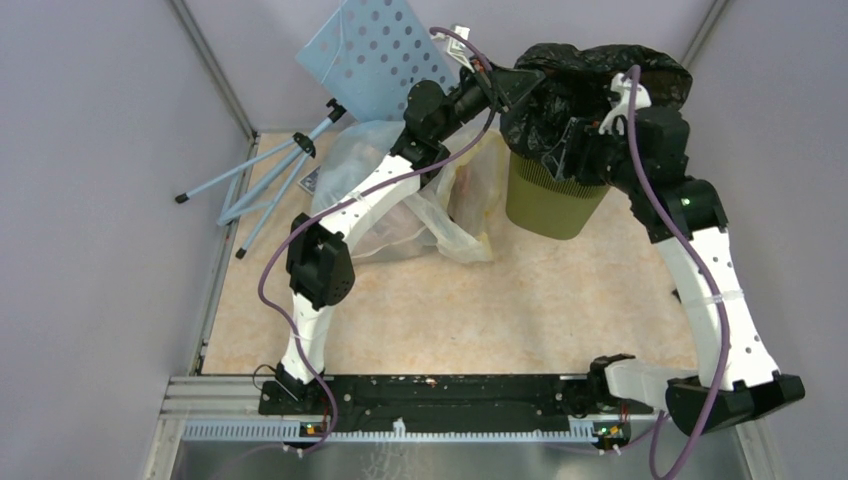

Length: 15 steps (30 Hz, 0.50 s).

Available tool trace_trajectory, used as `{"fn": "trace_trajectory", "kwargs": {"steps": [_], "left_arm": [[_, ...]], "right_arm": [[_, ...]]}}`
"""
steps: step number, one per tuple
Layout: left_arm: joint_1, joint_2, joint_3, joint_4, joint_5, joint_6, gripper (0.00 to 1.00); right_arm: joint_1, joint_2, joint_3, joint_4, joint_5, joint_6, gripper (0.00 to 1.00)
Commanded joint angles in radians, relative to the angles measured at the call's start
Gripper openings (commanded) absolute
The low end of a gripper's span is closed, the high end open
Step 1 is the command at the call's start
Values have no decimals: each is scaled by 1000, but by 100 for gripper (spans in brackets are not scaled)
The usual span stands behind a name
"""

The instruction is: Put the trash bags into the trash bin

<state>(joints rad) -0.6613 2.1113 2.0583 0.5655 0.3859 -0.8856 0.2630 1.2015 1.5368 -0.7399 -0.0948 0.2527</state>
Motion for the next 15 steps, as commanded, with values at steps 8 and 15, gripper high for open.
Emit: {"fn": "trace_trajectory", "kwargs": {"steps": [8, 15], "left_arm": [[-2, -33, 36, 27, -7, 9, 0], [-2, 14, 68, 25, 7, -11, 0]], "right_arm": [[33, 197, 118, 57, 394, -66, 32], [7, 356, 220, 11, 472, -66, 19]]}}
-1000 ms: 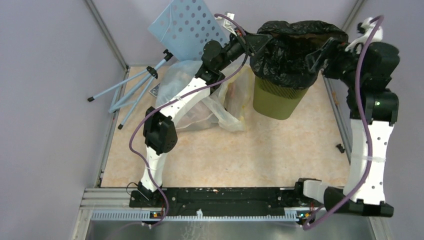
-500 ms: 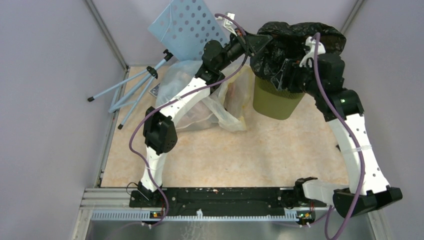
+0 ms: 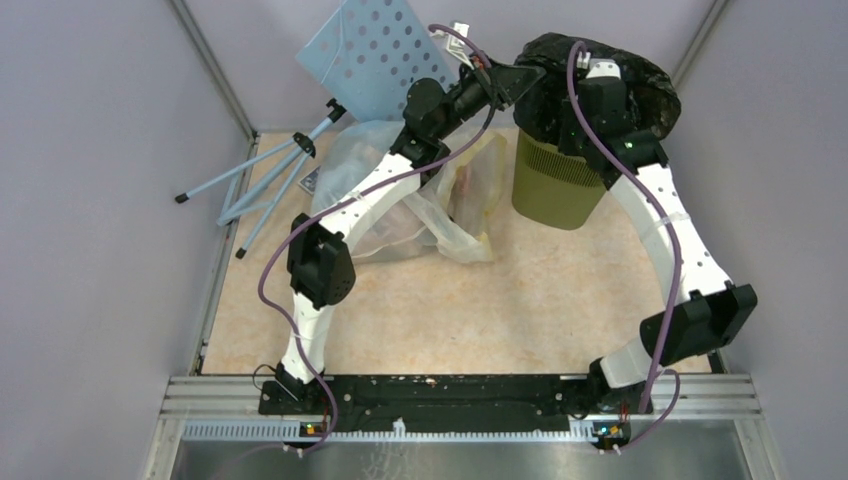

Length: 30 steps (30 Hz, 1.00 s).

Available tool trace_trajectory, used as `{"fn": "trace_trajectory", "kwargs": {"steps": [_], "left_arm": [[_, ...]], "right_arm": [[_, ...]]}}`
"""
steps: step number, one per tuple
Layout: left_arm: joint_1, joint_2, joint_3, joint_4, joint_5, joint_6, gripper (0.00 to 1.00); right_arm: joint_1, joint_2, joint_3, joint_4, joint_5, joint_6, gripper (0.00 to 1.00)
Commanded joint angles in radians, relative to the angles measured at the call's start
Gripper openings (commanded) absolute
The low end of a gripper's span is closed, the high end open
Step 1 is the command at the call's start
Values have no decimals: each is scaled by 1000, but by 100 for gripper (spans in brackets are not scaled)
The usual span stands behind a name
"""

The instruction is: Put the trash bags into the trash bin

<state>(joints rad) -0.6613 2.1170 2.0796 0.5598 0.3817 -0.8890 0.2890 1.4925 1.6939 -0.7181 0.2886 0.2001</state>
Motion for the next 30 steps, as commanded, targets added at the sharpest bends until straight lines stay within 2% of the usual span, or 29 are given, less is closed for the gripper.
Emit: {"fn": "trace_trajectory", "kwargs": {"steps": [1, 9, 14, 18, 21, 23, 30], "left_arm": [[-2, 13, 44, 32, 14, -10, 0], [-2, 44, 45, 38, 14, -22, 0], [-3, 59, 11, 51, 18, -47, 0], [-2, 70, -10, 57, 31, -67, 0], [-3, 71, -17, 45, 44, -63, 0], [-3, 62, -30, 42, 44, -58, 0], [-3, -9, -121, 43, 54, -46, 0]], "right_arm": [[-26, 81, 69, -20, 84, -10, 18], [-90, 58, 48, -6, -29, 0, 18], [-152, 126, 71, -73, -47, -11, 18], [-155, 154, 80, -107, -42, -29, 30], [-156, 98, 83, -90, -74, -36, 45], [-155, 65, 106, -97, -92, -40, 50], [-153, 19, 187, -203, -213, -54, 50]]}}
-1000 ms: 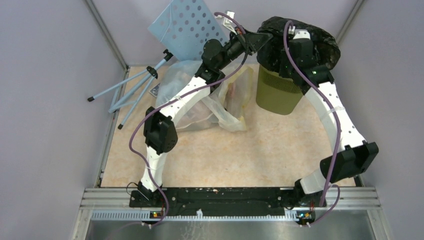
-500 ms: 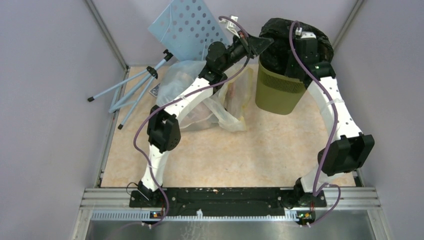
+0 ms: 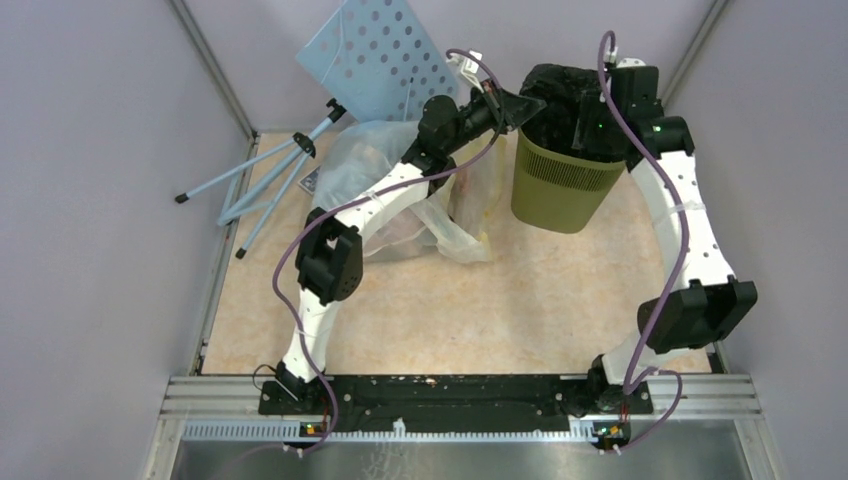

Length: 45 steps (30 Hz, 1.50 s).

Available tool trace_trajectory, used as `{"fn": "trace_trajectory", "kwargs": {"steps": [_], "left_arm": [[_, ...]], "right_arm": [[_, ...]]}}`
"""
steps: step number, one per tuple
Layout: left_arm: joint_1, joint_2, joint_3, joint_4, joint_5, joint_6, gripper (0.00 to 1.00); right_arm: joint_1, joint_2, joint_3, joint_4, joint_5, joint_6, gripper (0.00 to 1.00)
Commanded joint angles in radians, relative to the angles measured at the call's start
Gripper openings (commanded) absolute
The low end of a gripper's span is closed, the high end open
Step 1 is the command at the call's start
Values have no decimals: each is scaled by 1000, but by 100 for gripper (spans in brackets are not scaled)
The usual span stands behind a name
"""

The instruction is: Put the trash bags into the trash bin

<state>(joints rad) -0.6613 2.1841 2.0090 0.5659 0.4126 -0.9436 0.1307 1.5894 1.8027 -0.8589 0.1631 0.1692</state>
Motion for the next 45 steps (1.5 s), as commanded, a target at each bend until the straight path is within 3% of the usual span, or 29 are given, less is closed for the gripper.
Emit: {"fn": "trace_trajectory", "kwargs": {"steps": [1, 6, 10, 16, 24, 33, 45], "left_arm": [[-3, -88, -67, 40, 23, 9, 0], [-2, -139, -123, 43, 21, 21, 0], [-3, -162, -137, 33, 26, 25, 0], [-1, -197, -152, 14, 25, 34, 0], [5, -237, -169, -30, 25, 56, 0], [25, -274, -167, -108, 57, 46, 0], [32, -400, -209, -257, 86, 76, 0]], "right_arm": [[5, -79, 76, -76, -105, -30, 51], [4, -137, 37, -59, -253, -116, 66], [5, -130, 46, -79, -394, -164, 67], [21, -86, 35, -122, -328, -276, 64], [111, -71, 32, -153, -271, -316, 45], [163, -89, 38, -221, -267, -216, 0], [325, -158, 47, -273, -286, -14, 0]]}}
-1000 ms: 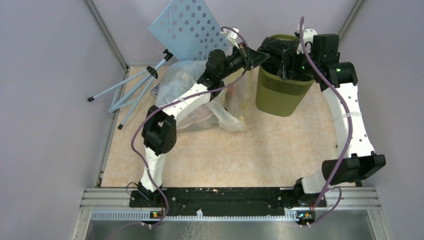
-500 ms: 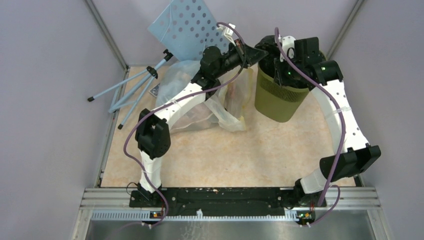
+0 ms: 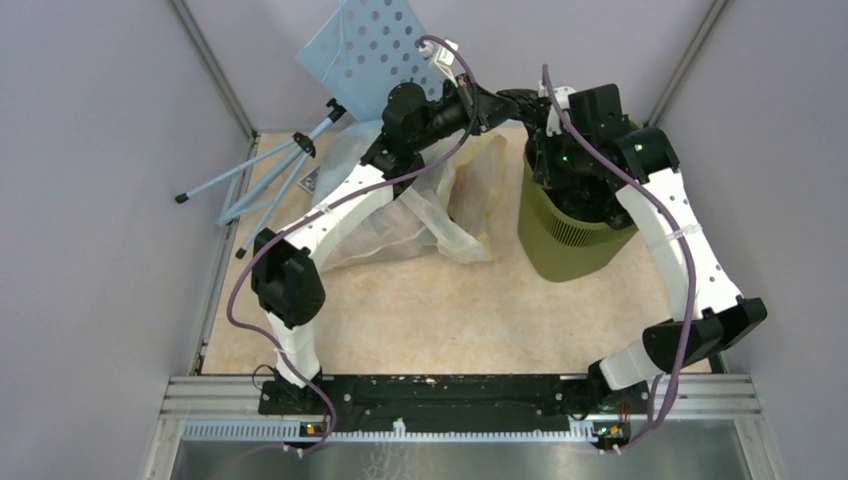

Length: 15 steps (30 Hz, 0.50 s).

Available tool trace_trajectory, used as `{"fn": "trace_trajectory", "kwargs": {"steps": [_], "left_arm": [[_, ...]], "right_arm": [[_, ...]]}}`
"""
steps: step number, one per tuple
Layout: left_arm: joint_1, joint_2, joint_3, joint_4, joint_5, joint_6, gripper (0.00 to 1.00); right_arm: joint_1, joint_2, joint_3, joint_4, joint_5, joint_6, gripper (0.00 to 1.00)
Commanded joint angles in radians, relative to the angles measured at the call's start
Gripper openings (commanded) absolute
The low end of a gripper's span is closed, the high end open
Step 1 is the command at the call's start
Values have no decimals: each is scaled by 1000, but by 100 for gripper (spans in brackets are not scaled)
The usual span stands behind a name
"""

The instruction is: Put the trash bags into the trash bin

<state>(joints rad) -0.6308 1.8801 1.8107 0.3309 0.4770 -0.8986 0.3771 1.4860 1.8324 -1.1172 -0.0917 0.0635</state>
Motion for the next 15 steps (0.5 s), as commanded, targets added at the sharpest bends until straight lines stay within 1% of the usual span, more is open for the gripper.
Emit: {"fn": "trace_trajectory", "kwargs": {"steps": [1, 4, 8, 11, 15], "left_arm": [[0, -107, -13, -34, 21, 36, 0], [3, -148, -39, -72, 16, 46, 0], [11, -231, -120, -111, -8, 54, 0], [26, -293, -193, -138, -20, 55, 0], [48, -355, -237, -185, -32, 61, 0]], "right_arm": [[95, -54, 21, -20, -22, 102, 0], [150, -59, 23, -28, 1, 134, 0], [232, -37, 26, -14, 10, 159, 0], [298, -6, 56, -13, 37, 174, 0], [351, 16, 112, -1, 36, 192, 0]]}}
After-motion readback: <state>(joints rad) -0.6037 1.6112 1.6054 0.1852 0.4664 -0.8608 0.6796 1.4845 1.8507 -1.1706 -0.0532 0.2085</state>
